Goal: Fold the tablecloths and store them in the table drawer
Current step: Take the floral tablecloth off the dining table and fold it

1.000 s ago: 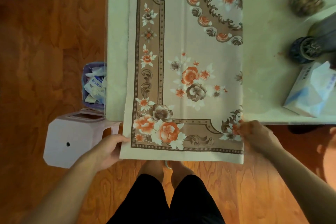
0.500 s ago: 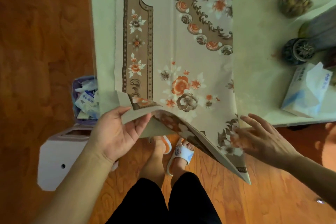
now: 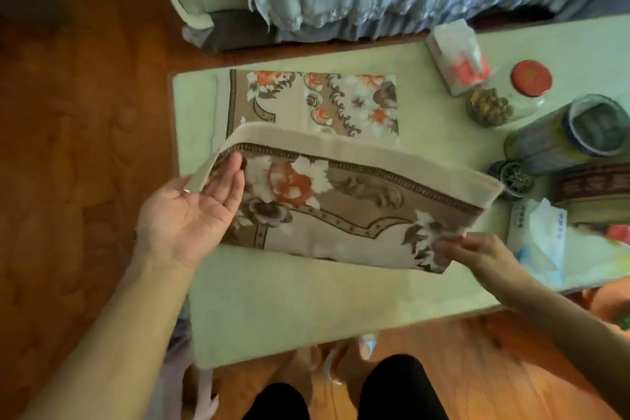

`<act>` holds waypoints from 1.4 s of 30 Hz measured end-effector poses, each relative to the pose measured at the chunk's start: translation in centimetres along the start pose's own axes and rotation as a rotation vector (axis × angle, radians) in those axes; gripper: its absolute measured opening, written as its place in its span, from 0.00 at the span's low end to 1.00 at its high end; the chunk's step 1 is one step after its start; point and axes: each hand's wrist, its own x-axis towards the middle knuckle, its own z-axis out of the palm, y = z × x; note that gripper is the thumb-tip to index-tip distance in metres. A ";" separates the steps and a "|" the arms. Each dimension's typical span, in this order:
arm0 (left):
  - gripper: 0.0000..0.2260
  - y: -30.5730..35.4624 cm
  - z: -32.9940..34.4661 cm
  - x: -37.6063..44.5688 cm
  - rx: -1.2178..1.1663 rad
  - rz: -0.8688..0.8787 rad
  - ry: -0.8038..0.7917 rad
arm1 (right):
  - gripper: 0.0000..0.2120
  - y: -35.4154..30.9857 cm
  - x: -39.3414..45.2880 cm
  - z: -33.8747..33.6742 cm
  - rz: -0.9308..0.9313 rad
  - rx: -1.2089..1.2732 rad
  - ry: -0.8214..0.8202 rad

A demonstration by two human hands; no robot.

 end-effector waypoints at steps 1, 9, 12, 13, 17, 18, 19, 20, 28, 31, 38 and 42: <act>0.24 1.1 1.7 1.0 0.055 0.024 -0.012 | 0.11 -1.7 1.2 -1.0 -0.023 0.135 0.025; 0.23 6.4 11.0 14.7 0.663 0.387 0.065 | 0.15 -11.1 21.2 -4.3 -0.038 0.529 0.106; 0.25 4.0 3.2 20.4 1.449 0.277 0.463 | 0.19 -6.8 25.8 -2.6 0.215 0.402 -0.017; 0.24 3.0 0.0 21.5 1.638 0.220 0.541 | 0.16 -5.0 26.2 -1.7 0.268 0.350 -0.015; 0.19 0.3 -8.3 23.4 1.810 0.390 0.702 | 0.13 0.4 25.4 1.2 0.293 0.175 0.165; 0.20 0.3 -9.0 23.4 1.805 0.429 0.753 | 0.14 1.1 24.6 1.8 0.293 0.127 0.165; 0.21 0.3 -9.2 23.2 1.817 0.441 0.799 | 0.13 1.8 23.7 2.5 0.297 0.089 0.163; 0.21 0.5 -9.5 23.2 1.828 0.433 0.837 | 0.11 2.5 22.8 3.1 0.313 0.072 0.173; 0.14 1.8 -12.1 20.5 1.582 0.271 0.797 | 0.06 3.2 20.6 3.2 0.347 0.046 0.334; 0.08 0.5 -12.9 17.3 1.427 0.176 0.633 | 0.07 3.1 19.0 2.2 0.321 -0.026 0.327; 0.12 -2.2 -16.0 11.6 1.450 0.124 0.424 | 0.15 4.1 18.1 1.7 0.360 -0.076 0.264; 0.16 -4.1 -17.5 9.4 1.701 0.090 0.511 | 0.13 3.9 18.8 2.2 0.390 -0.189 0.274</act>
